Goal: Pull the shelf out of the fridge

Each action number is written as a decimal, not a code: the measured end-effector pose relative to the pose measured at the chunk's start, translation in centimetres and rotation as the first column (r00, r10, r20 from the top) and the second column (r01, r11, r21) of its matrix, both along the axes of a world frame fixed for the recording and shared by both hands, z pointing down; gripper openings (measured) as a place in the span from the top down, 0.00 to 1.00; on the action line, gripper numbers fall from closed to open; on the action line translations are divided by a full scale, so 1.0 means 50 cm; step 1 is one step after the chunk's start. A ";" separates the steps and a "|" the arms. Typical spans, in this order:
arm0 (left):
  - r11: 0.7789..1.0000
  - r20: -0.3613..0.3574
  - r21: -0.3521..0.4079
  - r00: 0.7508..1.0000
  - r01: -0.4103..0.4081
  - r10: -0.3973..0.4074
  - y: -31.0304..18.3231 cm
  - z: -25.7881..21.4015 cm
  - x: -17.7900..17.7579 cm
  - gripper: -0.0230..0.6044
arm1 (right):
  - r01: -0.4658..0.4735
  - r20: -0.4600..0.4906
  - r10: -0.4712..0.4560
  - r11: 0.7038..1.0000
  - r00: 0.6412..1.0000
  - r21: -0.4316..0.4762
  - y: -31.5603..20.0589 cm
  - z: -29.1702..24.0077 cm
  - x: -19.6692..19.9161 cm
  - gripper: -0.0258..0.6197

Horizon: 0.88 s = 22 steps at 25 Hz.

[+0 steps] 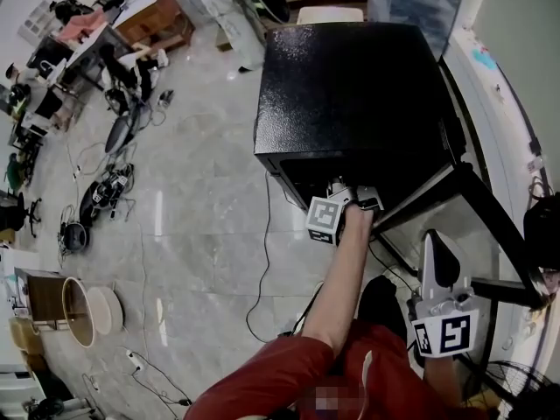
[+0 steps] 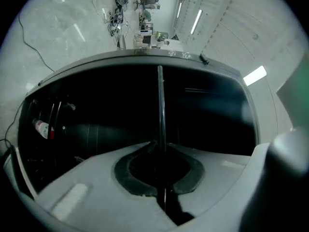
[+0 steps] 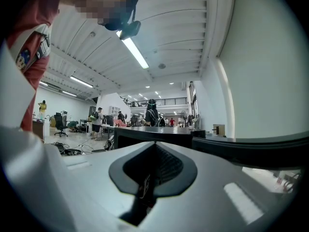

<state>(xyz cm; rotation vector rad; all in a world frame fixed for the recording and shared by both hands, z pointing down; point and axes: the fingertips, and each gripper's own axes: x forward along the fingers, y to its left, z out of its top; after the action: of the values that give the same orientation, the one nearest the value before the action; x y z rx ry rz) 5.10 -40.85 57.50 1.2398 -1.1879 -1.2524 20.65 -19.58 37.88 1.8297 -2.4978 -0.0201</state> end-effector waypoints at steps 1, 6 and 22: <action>1.000 -0.002 0.001 1.000 -0.003 0.003 0.009 0.000 -0.001 0.95 | 0.000 0.001 0.000 1.000 1.000 -0.001 0.000 0.000 -0.002 0.96; 1.000 -0.013 0.002 1.000 -0.018 0.018 0.055 -0.011 0.003 0.95 | 0.009 0.005 -0.009 1.000 1.000 -0.002 -0.003 -0.008 -0.010 0.96; 0.996 -0.017 0.010 0.996 -0.085 0.085 0.116 -0.010 -0.007 0.95 | 0.055 0.031 -0.054 0.998 0.998 -0.005 -0.042 0.012 -0.021 0.96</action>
<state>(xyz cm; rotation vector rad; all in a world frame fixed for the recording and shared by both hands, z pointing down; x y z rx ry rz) 4.76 -35.02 57.01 1.2710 -1.1070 -1.2048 19.60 -21.66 38.49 1.7726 -2.5647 0.0134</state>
